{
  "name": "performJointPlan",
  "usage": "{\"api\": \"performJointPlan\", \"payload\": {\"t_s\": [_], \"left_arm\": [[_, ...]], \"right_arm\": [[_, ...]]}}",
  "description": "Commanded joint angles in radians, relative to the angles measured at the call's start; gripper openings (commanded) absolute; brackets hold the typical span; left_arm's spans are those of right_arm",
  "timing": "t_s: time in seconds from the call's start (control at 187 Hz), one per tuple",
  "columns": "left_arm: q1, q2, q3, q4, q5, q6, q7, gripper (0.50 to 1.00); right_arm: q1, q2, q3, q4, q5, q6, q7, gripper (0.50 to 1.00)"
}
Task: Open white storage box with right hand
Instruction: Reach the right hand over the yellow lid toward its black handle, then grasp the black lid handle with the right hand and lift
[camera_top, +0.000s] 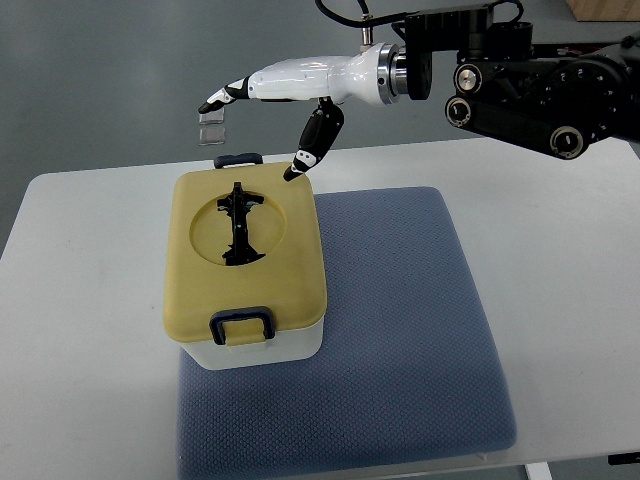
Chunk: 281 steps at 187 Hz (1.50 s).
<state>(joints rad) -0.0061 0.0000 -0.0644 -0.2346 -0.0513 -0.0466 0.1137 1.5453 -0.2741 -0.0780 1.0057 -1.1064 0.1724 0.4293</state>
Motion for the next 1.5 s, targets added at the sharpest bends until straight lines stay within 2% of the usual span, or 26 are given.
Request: {"api": "performJointPlan", "payload": {"t_s": [0.0,0.411,0.593,0.63,0.679,0.689,0.705,0.711,0.716,0.721,0.769,0.796,0.801,0.817,0.823,0.828,1.042,1.159,1.288,1.427,1.48,1.485,1.496], "left_arm": [[0.000,0.000,0.000,-0.002,-0.001,-0.002,0.000,1.000],[0.000,0.000,-0.002,-0.002,-0.001,-0.007,0.000,1.000],[0.000,0.000,-0.002,0.000,-0.001,-0.007,0.000,1.000],[0.000,0.000,-0.002,0.000,-0.001,-0.007,0.000,1.000],[0.000,0.000,-0.002,0.000,-0.001,-0.009,0.000,1.000],[0.000,0.000,-0.002,0.001,-0.001,-0.007,0.000,1.000],[0.000,0.000,-0.002,0.001,-0.001,-0.007,0.000,1.000],[0.000,0.000,-0.002,0.001,-0.001,-0.009,0.000,1.000],[0.000,0.000,-0.002,0.001,-0.001,-0.009,0.000,1.000],[0.000,0.000,-0.002,0.001,-0.001,-0.009,0.000,1.000],[0.000,0.000,-0.002,0.003,-0.001,-0.009,0.000,1.000],[0.000,0.000,-0.002,0.004,-0.001,-0.009,0.000,1.000],[0.000,0.000,-0.002,0.004,-0.001,-0.009,0.000,1.000],[0.000,0.000,-0.002,0.006,-0.001,-0.007,0.000,1.000],[0.000,0.000,-0.002,0.006,-0.001,-0.007,0.000,1.000],[0.000,0.000,-0.002,0.006,-0.001,-0.009,0.000,1.000],[0.000,0.000,-0.006,0.008,-0.001,-0.009,0.000,1.000],[0.000,0.000,-0.008,0.009,-0.002,-0.009,0.000,1.000],[0.000,0.000,-0.009,0.009,-0.002,-0.009,0.000,1.000],[0.000,0.000,-0.008,0.009,-0.001,-0.007,0.000,1.000],[0.000,0.000,-0.008,0.009,-0.001,-0.007,0.000,1.000],[0.000,0.000,-0.008,0.009,-0.001,-0.009,0.000,1.000],[0.000,0.000,-0.008,0.009,-0.002,-0.009,0.000,1.000]], "right_arm": [[-0.016,0.023,0.000,-0.018,0.000,-0.002,0.000,0.952],[-0.090,0.130,-0.002,-0.084,-0.001,-0.054,0.000,0.950],[-0.108,0.177,-0.002,-0.101,0.004,-0.109,-0.001,0.932],[-0.109,0.184,-0.003,-0.102,0.004,-0.114,0.000,0.873],[-0.113,0.184,-0.005,-0.102,0.005,-0.119,0.002,0.832],[-0.113,0.184,-0.006,-0.102,0.008,-0.120,0.003,0.791],[-0.113,0.185,-0.009,-0.102,0.008,-0.123,0.003,0.768],[-0.113,0.184,-0.011,-0.102,0.008,-0.125,0.005,0.740],[-0.113,0.184,-0.011,-0.102,0.008,-0.125,0.005,0.740],[-0.113,0.185,-0.012,-0.102,0.008,-0.128,0.005,0.717],[-0.113,0.185,-0.017,-0.102,0.008,-0.140,0.009,0.648],[-0.114,0.188,-0.019,-0.102,0.008,-0.151,0.014,0.584],[-0.114,0.188,-0.019,-0.102,0.008,-0.151,0.014,0.584],[-0.116,0.190,-0.019,-0.102,0.007,-0.157,0.019,0.533],[-0.116,0.190,-0.019,-0.102,0.007,-0.157,0.019,0.533],[-0.116,0.191,-0.019,-0.102,0.005,-0.160,0.022,0.503],[-0.123,0.188,-0.006,-0.091,0.002,-0.209,0.042,0.500],[-0.119,0.141,0.024,-0.053,0.013,-0.238,0.045,0.500],[-0.109,0.042,0.060,0.008,0.016,-0.240,0.046,0.500],[-0.091,-0.132,0.061,0.106,0.016,-0.217,0.069,0.500],[-0.091,-0.132,0.061,0.106,0.016,-0.217,0.069,0.500],[-0.091,-0.202,0.061,0.140,0.016,-0.202,0.078,0.500],[-0.091,-0.217,0.061,0.146,0.016,-0.198,0.080,0.500]]}}
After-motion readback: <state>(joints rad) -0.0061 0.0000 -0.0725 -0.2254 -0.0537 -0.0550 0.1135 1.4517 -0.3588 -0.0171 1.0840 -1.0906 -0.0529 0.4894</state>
